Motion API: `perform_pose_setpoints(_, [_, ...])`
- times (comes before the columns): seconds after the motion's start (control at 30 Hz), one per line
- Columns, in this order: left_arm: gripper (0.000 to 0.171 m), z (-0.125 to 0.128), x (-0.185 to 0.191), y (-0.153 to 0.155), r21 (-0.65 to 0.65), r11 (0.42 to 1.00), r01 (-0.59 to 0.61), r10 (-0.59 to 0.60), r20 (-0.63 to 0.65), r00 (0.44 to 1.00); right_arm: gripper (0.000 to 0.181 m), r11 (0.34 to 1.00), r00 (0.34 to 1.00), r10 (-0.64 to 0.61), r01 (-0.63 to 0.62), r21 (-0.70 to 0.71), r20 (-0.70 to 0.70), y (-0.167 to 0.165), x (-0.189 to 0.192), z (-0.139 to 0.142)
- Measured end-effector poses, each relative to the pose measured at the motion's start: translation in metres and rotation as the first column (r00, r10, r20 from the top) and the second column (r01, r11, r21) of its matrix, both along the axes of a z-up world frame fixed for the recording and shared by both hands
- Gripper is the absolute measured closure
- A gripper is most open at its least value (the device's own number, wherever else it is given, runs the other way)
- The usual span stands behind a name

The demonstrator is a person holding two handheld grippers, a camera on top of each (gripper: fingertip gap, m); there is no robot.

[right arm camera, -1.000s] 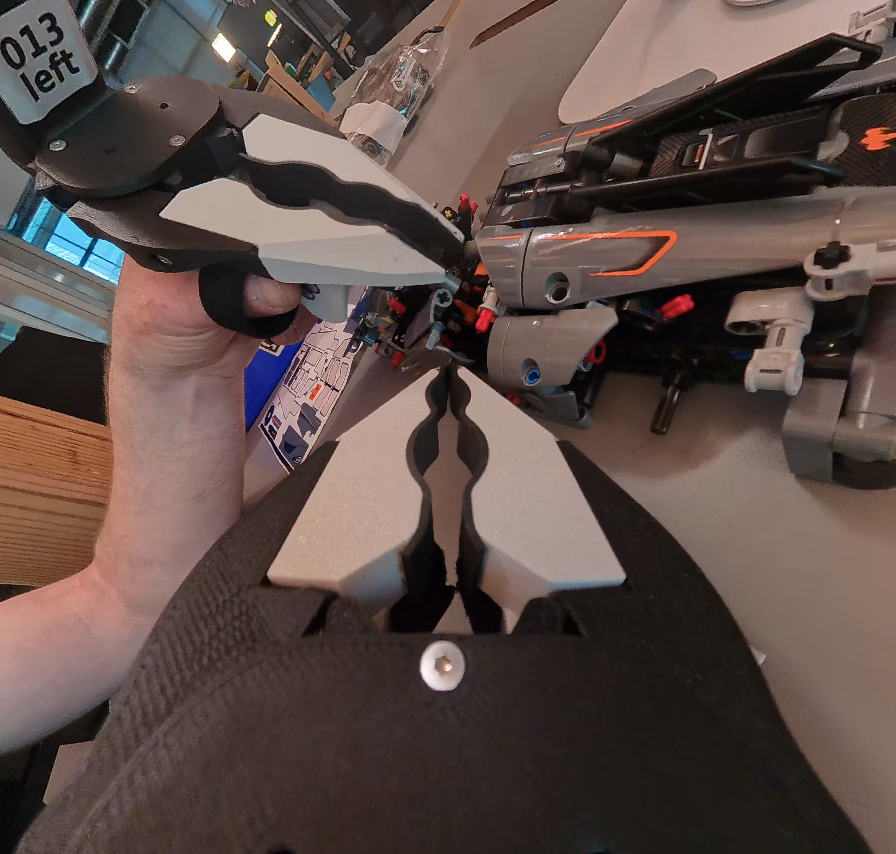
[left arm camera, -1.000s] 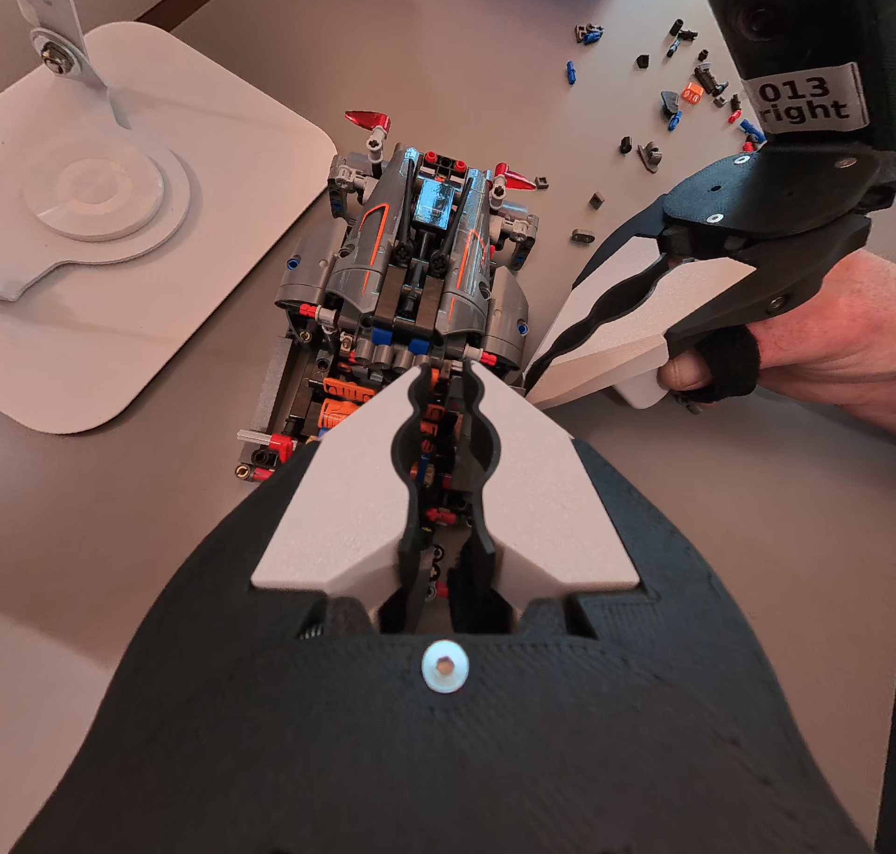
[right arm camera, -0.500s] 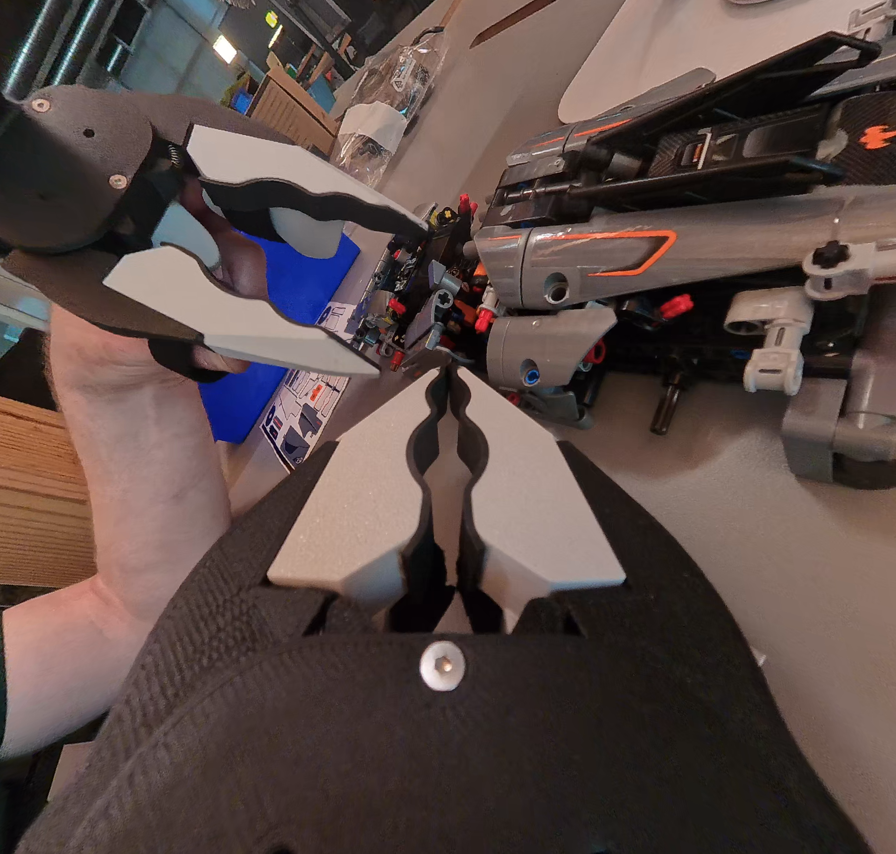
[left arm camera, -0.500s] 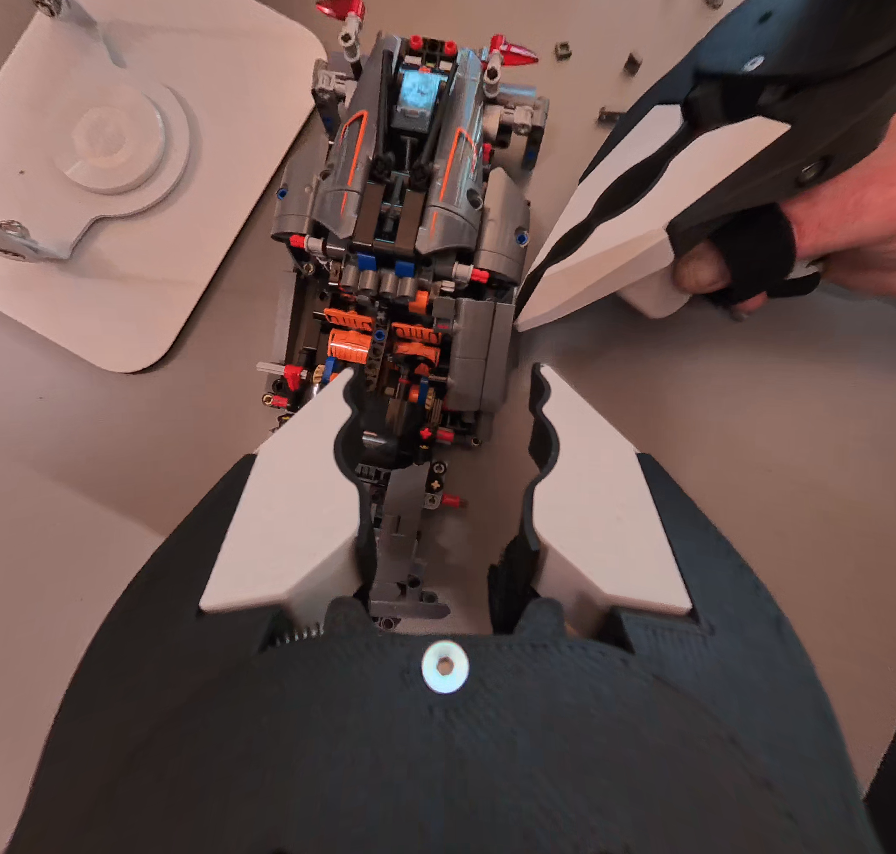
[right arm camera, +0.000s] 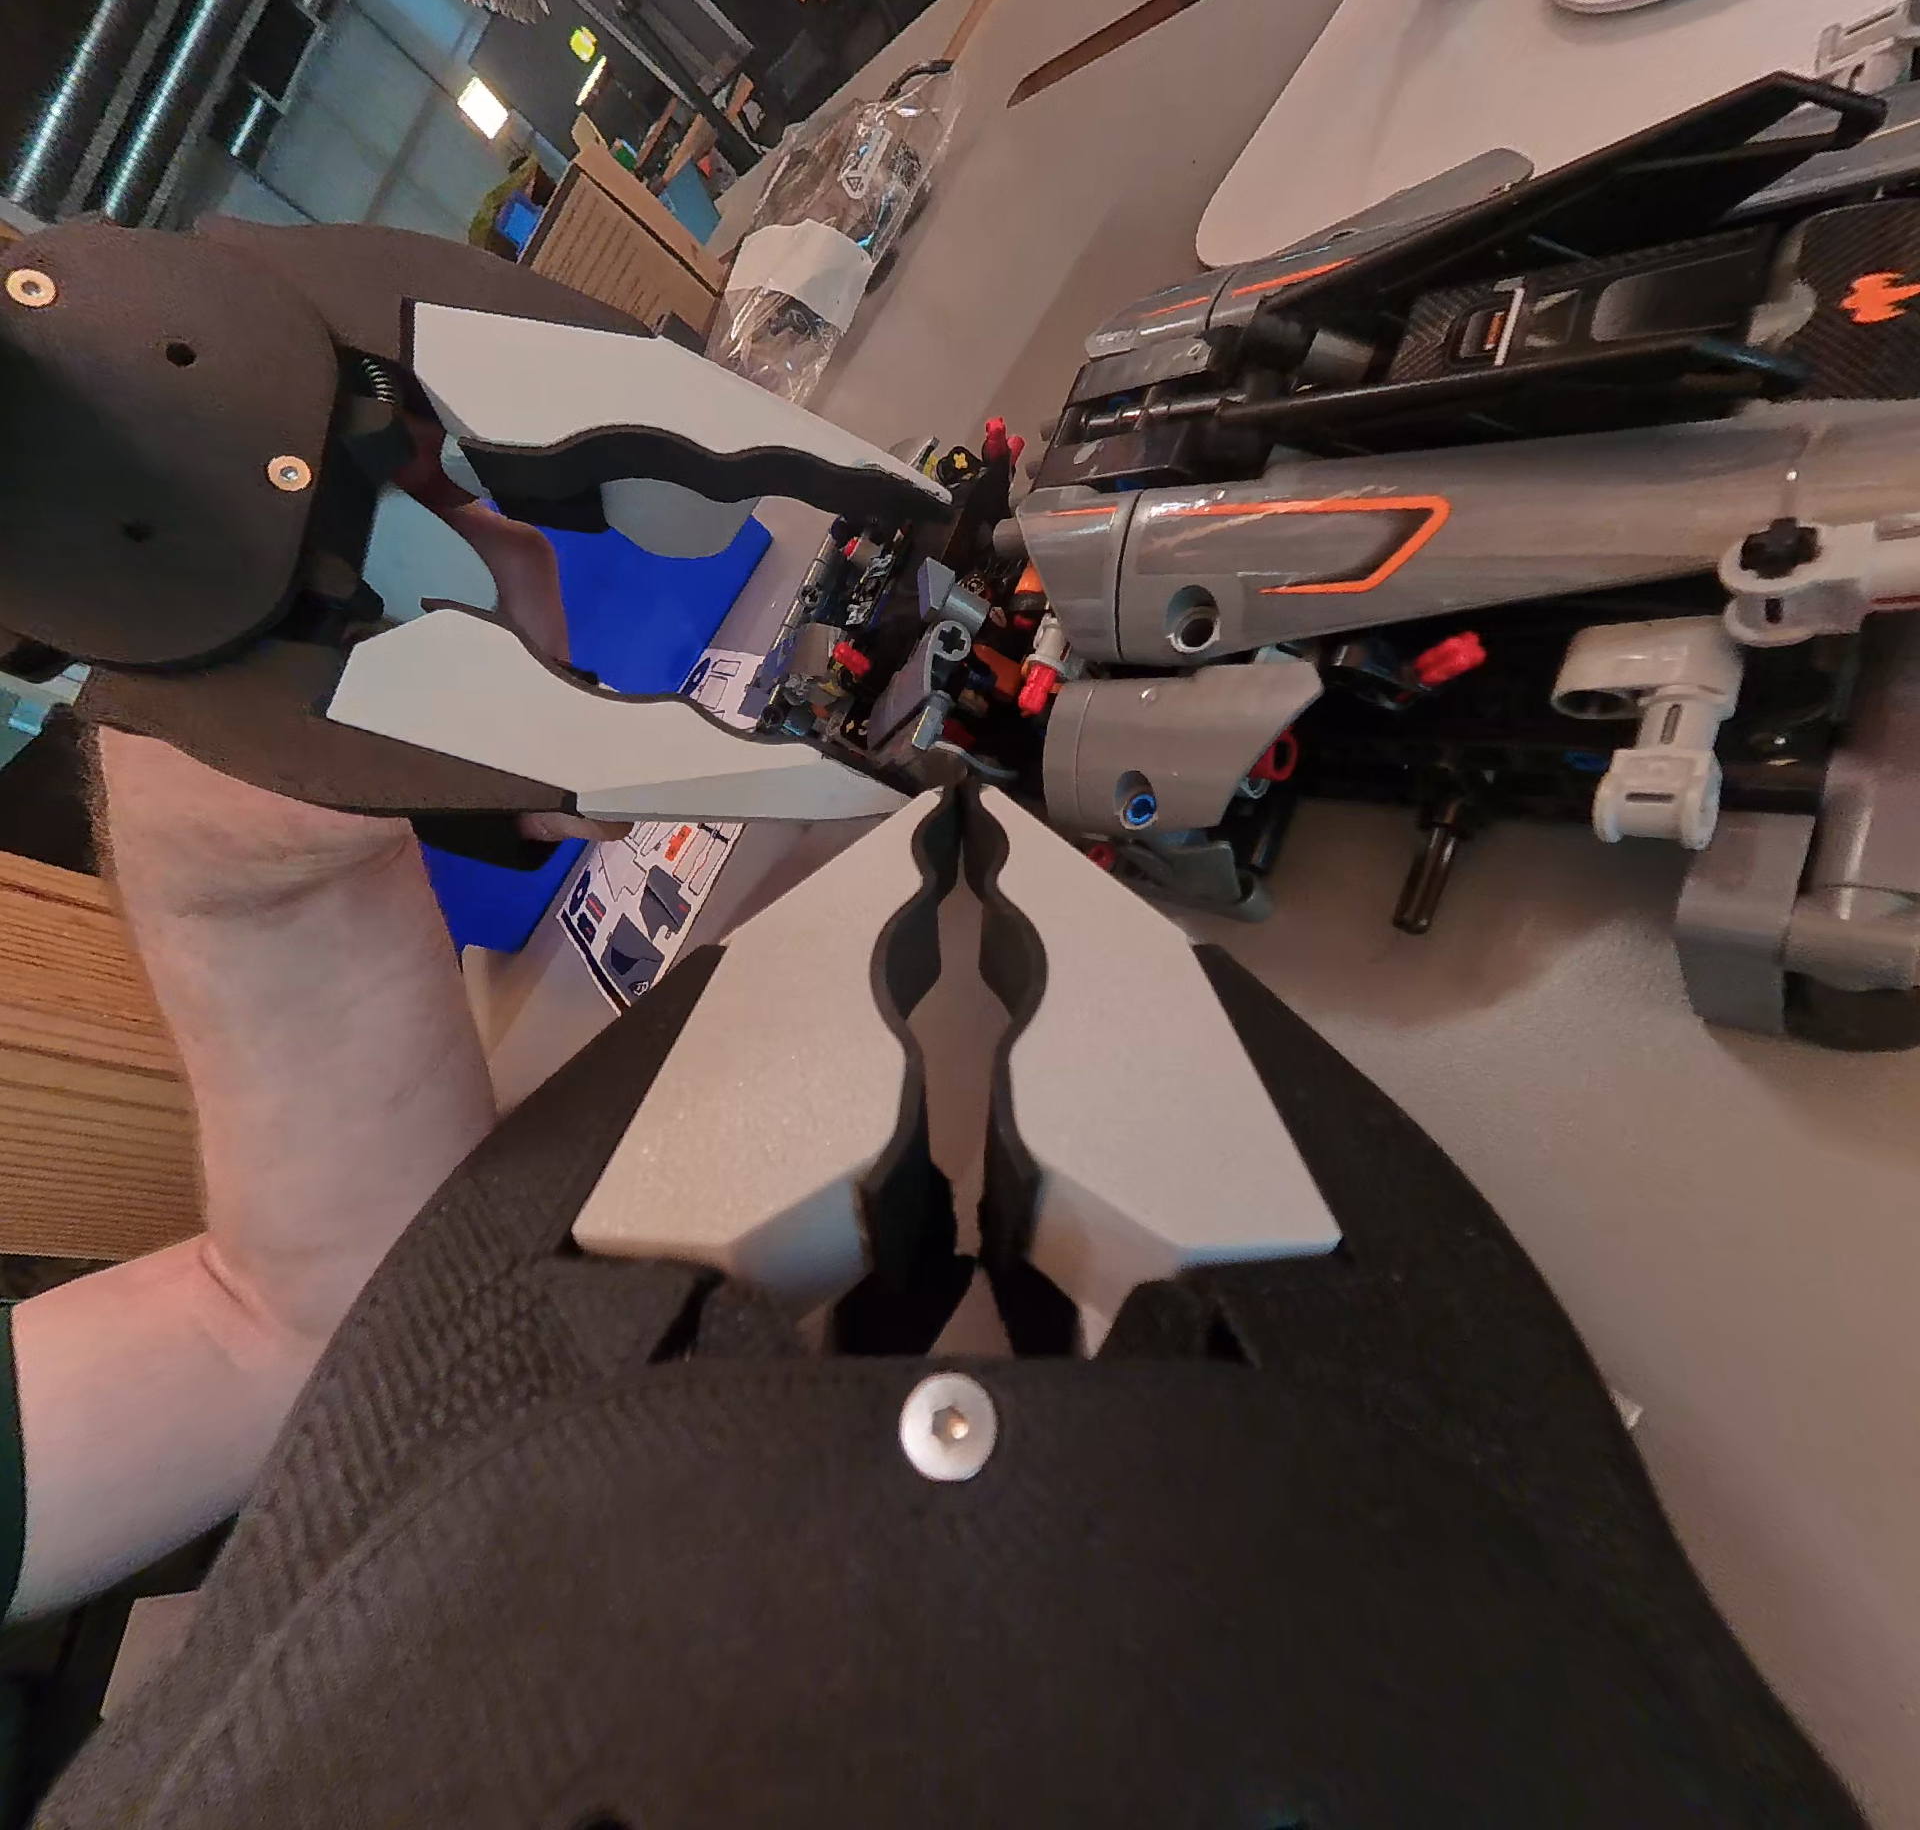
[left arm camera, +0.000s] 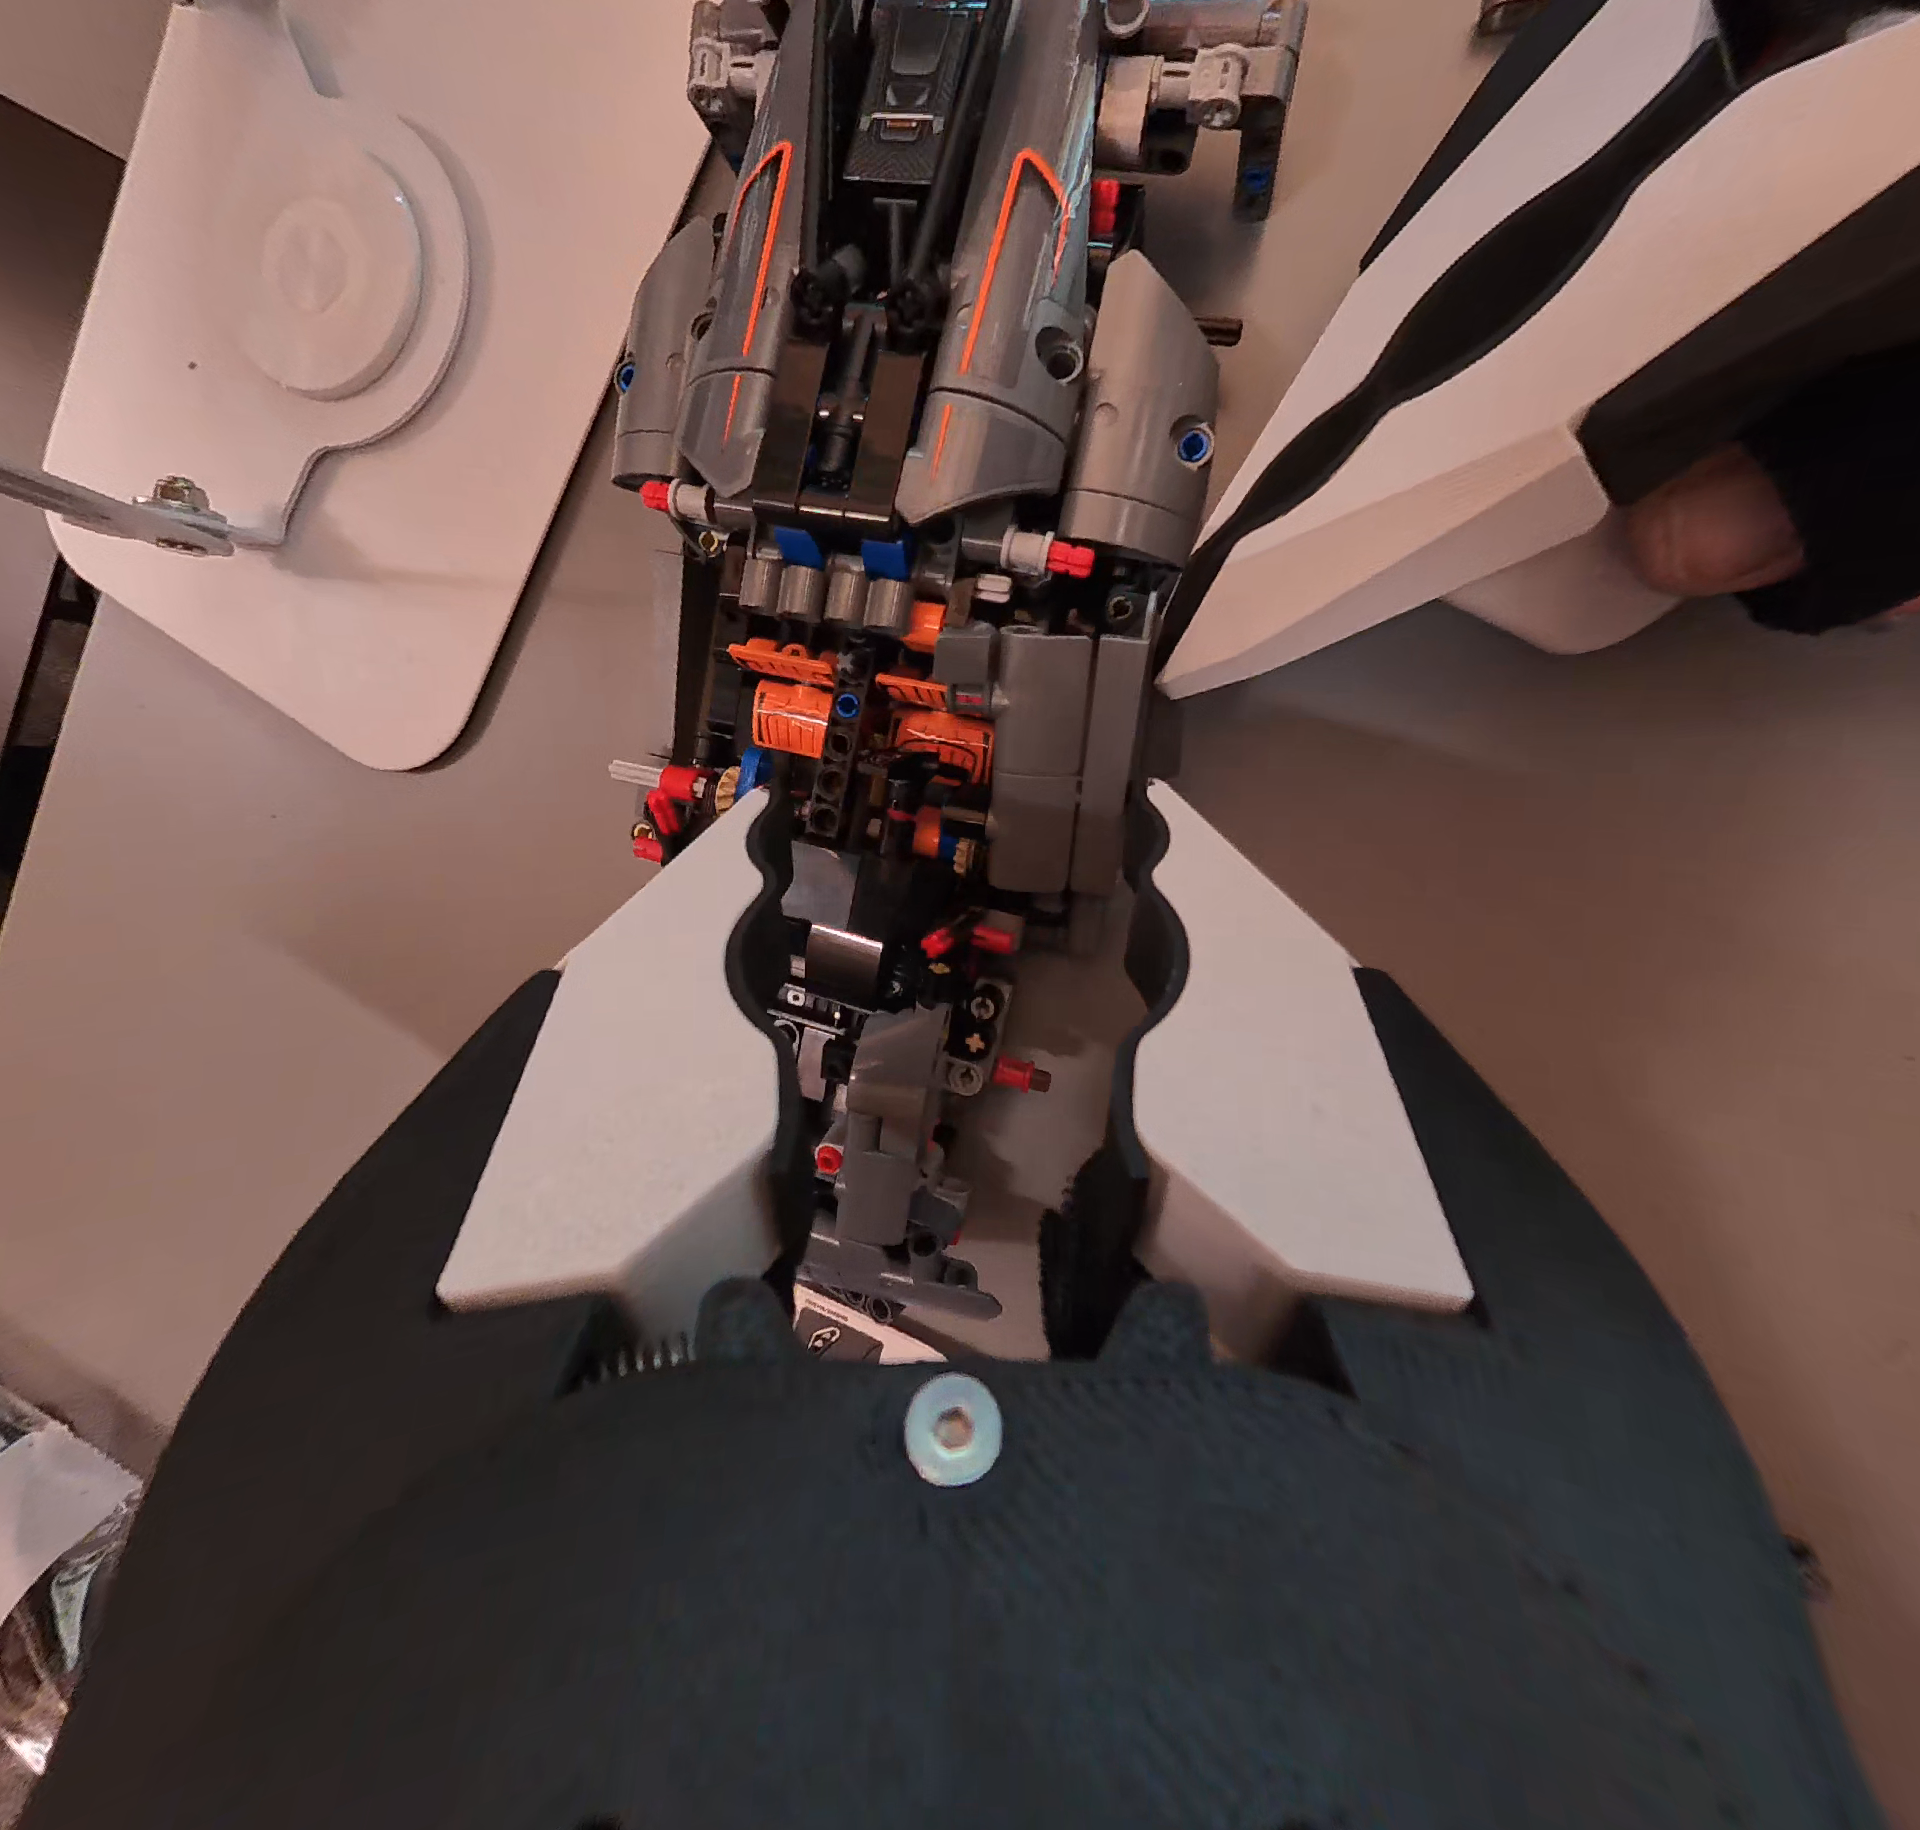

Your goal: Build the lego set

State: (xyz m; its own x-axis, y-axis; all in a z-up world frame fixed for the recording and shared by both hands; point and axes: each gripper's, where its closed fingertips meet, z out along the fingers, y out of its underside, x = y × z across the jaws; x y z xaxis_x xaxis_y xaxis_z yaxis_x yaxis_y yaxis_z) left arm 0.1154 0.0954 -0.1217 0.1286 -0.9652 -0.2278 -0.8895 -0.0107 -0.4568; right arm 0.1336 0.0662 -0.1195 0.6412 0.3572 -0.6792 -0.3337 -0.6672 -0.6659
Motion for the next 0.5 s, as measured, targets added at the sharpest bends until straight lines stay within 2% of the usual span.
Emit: perform_pose_setpoints(0.5, [0.109, -0.0022, 0.0004, 0.0012, 0.011, 1.000, -0.009, 0.009, -0.014, 1.000, 0.181, 1.000, 1.000, -0.004, 0.003, 0.009, 0.023, -0.0004, 0.0000, -0.0002])
